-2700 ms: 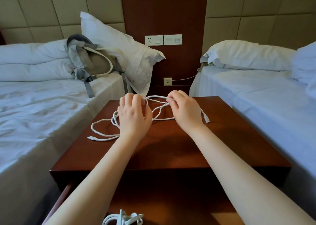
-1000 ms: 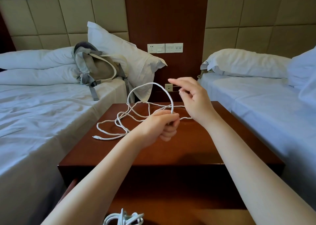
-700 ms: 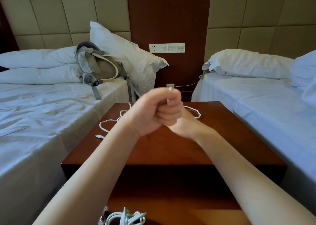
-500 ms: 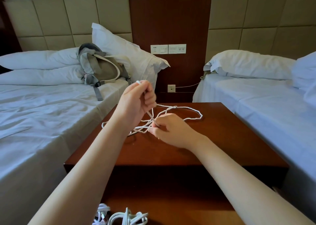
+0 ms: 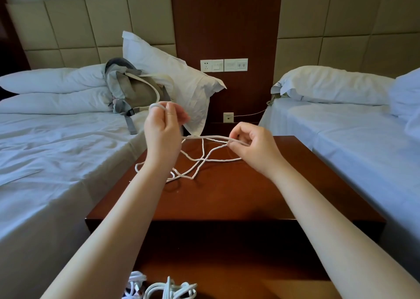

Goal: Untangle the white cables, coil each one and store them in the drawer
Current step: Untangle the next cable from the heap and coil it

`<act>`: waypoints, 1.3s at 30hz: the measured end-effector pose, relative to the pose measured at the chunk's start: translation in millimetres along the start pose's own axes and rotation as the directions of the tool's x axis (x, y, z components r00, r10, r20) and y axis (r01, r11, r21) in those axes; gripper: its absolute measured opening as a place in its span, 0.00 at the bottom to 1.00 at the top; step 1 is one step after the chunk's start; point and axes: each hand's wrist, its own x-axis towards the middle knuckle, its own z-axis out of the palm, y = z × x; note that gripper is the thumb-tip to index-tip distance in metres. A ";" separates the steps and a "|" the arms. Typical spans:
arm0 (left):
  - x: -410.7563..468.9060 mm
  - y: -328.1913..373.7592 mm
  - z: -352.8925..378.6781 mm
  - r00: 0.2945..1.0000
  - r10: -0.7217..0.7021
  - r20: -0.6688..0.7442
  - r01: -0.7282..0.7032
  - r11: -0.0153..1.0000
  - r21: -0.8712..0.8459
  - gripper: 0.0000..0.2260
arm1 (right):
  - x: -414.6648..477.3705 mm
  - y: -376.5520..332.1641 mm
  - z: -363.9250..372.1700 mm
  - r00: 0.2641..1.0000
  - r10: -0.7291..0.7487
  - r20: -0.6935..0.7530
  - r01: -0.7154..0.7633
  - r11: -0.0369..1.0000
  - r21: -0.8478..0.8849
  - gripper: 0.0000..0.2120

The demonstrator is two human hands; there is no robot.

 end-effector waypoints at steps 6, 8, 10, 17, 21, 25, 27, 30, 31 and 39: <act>-9.8 -16.5 -7.0 0.973 0.069 0.221 -0.163 0.883 0.441 0.16 | 1.7 -0.2 -6.4 0.997 -0.074 0.016 0.075 0.995 -0.065 0.04; -17.5 -19.6 -2.6 0.954 -0.011 0.301 -0.137 0.873 0.467 0.15 | 2.7 -0.2 -3.0 0.988 -0.139 -0.062 0.134 0.987 -0.087 0.04; -21.7 -19.8 2.6 0.929 -0.052 0.365 -0.144 0.860 0.490 0.14 | 4.0 1.7 -1.5 0.972 -0.194 -0.135 0.179 0.977 -0.117 0.04; -37.7 -8.8 24.7 0.839 -0.249 0.483 0.001 0.890 0.457 0.16 | 9.3 2.1 -7.3 0.909 -0.240 -0.342 0.237 0.970 -0.050 0.06; -44.5 -3.1 26.2 0.561 -0.369 0.741 0.405 0.903 0.143 0.20 | 7.8 0.9 -7.5 0.914 -0.205 -0.351 0.226 0.974 0.020 0.03; -47.3 5.2 26.6 0.349 -0.251 0.903 0.548 0.836 0.021 0.13 | 8.6 4.5 -9.4 0.929 -0.168 -0.328 0.202 0.977 0.069 0.02; -45.2 11.3 24.3 0.261 -0.192 0.946 0.624 0.781 -0.013 0.13 | 7.3 8.5 -8.3 0.947 -0.140 -0.289 0.177 0.978 0.107 0.04; -42.4 21.2 22.0 0.251 -0.094 0.963 0.677 0.728 -0.106 0.13 | 1.2 13.0 1.0 0.983 -0.115 -0.144 0.139 0.976 0.169 0.09; -41.1 24.2 21.9 0.281 -0.065 0.957 0.688 0.709 -0.154 0.13 | -1.2 13.8 5.7 0.991 -0.103 -0.090 0.119 0.974 0.195 0.10; -24.0 17.9 18.9 0.679 -0.161 0.716 0.604 0.677 -0.421 0.13 | -22.3 4.0 51.4 0.975 -0.018 0.221 -0.002 0.996 0.091 0.16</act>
